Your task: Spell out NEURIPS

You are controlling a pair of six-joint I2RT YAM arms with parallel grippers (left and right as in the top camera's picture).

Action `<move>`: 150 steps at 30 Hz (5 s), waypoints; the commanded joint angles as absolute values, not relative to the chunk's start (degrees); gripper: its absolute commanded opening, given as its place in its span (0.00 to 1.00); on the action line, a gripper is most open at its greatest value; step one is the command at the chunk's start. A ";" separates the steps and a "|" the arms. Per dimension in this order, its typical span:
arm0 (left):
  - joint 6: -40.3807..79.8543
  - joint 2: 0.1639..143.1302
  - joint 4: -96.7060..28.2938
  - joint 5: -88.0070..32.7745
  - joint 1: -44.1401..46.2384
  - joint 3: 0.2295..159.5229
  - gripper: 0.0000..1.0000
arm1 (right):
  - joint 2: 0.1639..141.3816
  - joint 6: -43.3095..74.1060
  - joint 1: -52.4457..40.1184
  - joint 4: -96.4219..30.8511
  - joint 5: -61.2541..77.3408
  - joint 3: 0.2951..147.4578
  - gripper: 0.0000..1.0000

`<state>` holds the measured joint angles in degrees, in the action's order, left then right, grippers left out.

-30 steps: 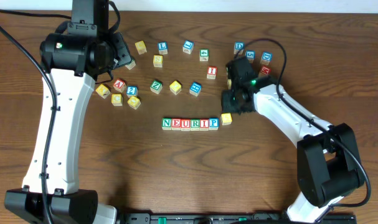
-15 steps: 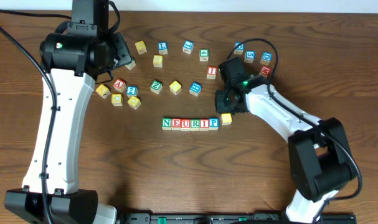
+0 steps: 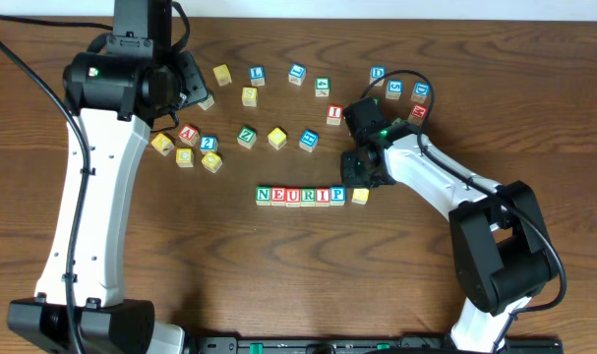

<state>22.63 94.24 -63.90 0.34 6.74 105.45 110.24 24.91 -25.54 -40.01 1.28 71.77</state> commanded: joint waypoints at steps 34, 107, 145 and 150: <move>22.28 94.35 -64.05 0.64 6.39 105.12 0.43 | 106.13 28.86 -23.11 -42.57 2.33 67.44 0.02; 22.28 94.35 -63.81 0.67 6.39 105.12 0.43 | 108.75 27.40 -23.18 -49.65 0.21 75.64 0.14; 16.91 93.19 -63.79 0.45 5.78 106.83 0.43 | 103.79 25.56 -23.70 -50.02 -0.12 78.78 0.11; 14.83 89.27 -63.83 2.61 2.28 108.03 0.58 | 98.37 23.79 -21.43 -53.78 -2.94 84.64 0.18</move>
